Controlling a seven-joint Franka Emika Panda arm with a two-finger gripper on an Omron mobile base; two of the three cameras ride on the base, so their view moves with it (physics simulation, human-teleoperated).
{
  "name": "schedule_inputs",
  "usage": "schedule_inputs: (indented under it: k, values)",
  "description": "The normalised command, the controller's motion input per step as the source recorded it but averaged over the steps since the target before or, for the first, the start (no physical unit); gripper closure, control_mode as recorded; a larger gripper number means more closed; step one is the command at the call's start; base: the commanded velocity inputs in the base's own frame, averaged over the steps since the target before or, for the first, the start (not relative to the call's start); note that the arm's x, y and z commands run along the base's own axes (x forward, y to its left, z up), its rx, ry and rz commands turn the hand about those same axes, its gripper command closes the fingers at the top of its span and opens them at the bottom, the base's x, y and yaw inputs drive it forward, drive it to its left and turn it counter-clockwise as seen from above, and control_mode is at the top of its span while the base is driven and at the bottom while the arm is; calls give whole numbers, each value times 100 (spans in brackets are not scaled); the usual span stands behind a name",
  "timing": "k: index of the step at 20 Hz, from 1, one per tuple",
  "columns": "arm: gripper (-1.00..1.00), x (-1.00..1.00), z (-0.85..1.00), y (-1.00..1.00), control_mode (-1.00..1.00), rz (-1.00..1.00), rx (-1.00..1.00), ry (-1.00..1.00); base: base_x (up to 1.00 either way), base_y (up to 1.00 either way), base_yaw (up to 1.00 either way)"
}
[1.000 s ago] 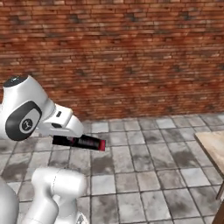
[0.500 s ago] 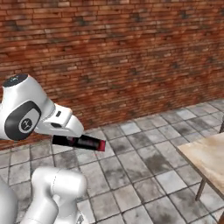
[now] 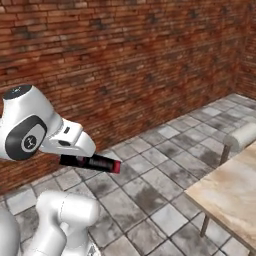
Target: Retrieve the tupperware and aluminum foil from the cabinet and place them on the dining counter near the plate with squash and chicken drumstick to prepare for storing leftovers.
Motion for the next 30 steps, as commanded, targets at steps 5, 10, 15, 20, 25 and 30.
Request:
schedule_inputs:
  k: [5,10,15,20,25,30]
  values:
    - [100,0,0,0,100,0,0,0,100,16,-46]
    - [100,0,0,0,100,0,0,0,100,27,-46]
    - [100,0,0,0,100,0,0,0,100,35,-47]
    - [100,0,0,0,100,0,0,0,100,33,-49]
    - [100,0,0,0,100,0,0,0,100,29,-50]
    - [100,0,0,0,100,0,0,0,100,26,-50]
